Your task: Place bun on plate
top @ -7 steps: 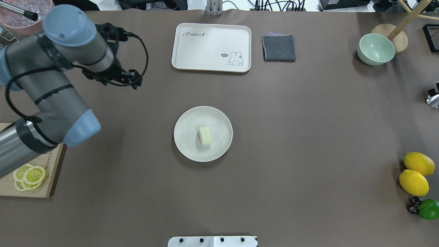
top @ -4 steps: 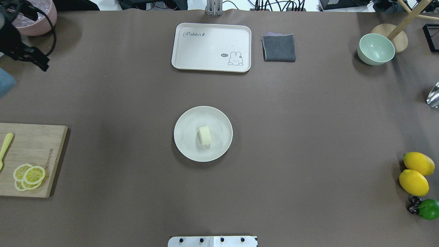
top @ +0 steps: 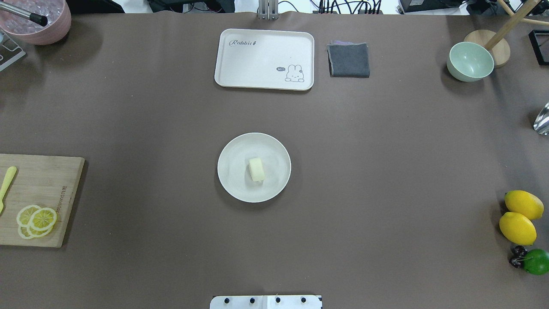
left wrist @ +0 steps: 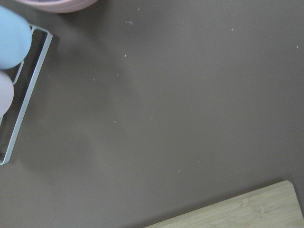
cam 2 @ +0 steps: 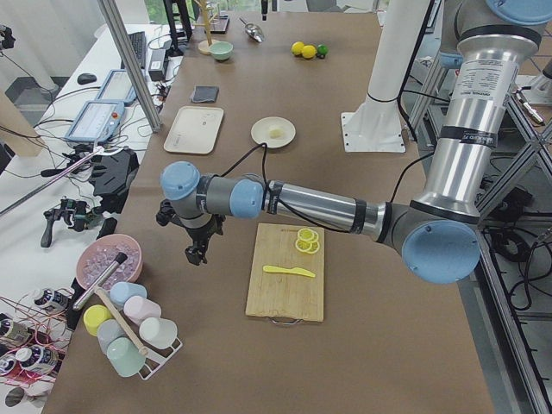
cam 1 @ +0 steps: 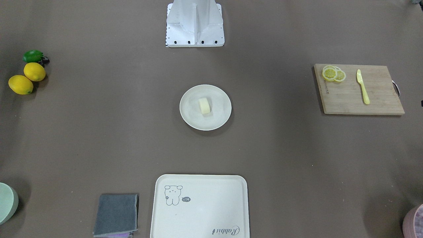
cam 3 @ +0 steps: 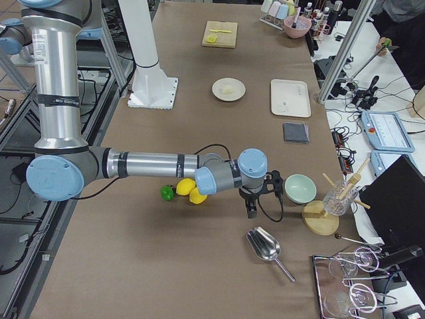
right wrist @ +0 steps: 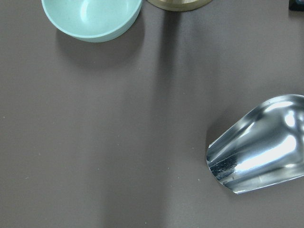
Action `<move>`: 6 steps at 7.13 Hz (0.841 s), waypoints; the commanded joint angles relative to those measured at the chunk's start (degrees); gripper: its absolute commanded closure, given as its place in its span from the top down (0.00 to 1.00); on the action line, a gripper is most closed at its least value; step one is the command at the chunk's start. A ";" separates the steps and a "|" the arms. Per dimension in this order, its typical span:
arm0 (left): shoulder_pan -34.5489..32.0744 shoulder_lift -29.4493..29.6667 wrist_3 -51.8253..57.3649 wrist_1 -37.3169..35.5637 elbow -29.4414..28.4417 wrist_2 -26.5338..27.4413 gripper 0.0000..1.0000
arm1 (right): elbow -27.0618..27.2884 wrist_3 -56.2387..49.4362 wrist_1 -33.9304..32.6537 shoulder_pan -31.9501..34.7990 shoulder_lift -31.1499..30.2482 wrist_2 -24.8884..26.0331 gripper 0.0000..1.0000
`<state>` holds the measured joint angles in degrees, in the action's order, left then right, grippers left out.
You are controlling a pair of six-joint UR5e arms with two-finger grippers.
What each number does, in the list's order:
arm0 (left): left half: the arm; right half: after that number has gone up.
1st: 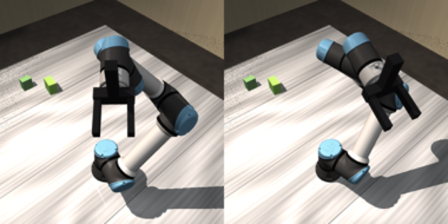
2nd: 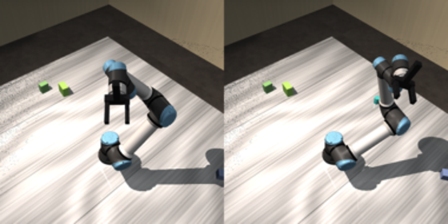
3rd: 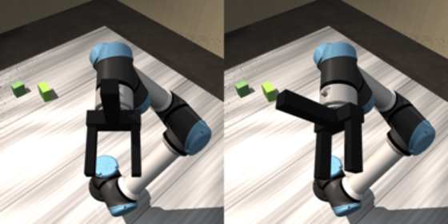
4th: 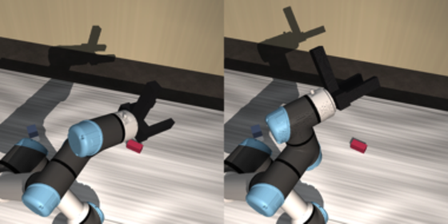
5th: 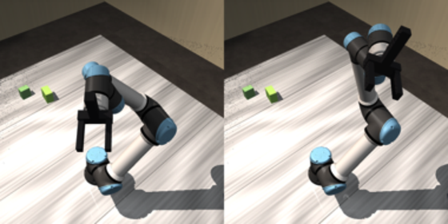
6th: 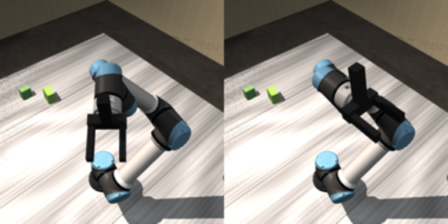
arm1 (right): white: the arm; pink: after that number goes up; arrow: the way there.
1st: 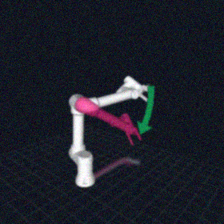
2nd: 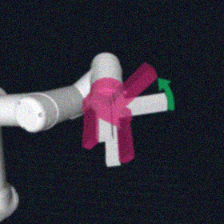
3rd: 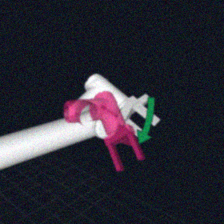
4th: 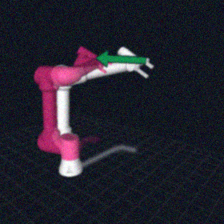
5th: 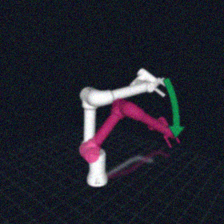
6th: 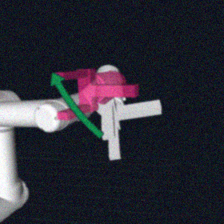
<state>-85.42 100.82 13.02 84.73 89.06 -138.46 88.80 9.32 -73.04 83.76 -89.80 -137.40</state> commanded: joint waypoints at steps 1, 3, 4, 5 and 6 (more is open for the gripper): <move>-2.03 -0.89 -3.68 0.08 0.06 -0.76 0.98 | 0.58 0.00 0.09 1.31 -0.38 -0.06 1.00; -1.86 -1.15 -3.97 0.52 -0.47 -0.49 0.98 | 0.50 0.00 0.00 1.40 0.06 0.11 1.00; -2.03 -1.58 -3.80 0.52 -0.38 -0.49 0.98 | 0.59 0.00 0.00 1.40 0.06 0.11 1.00; -2.12 -3.33 -3.71 0.87 -0.12 -0.58 0.98 | 0.76 0.00 0.00 1.58 0.06 0.03 1.00; -2.47 -3.96 -3.79 1.83 -0.03 -0.58 0.98 | 0.68 0.00 0.00 1.49 0.15 0.11 1.00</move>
<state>-87.57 97.95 9.25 85.72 88.87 -139.01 89.47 9.32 -73.04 85.24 -89.71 -137.32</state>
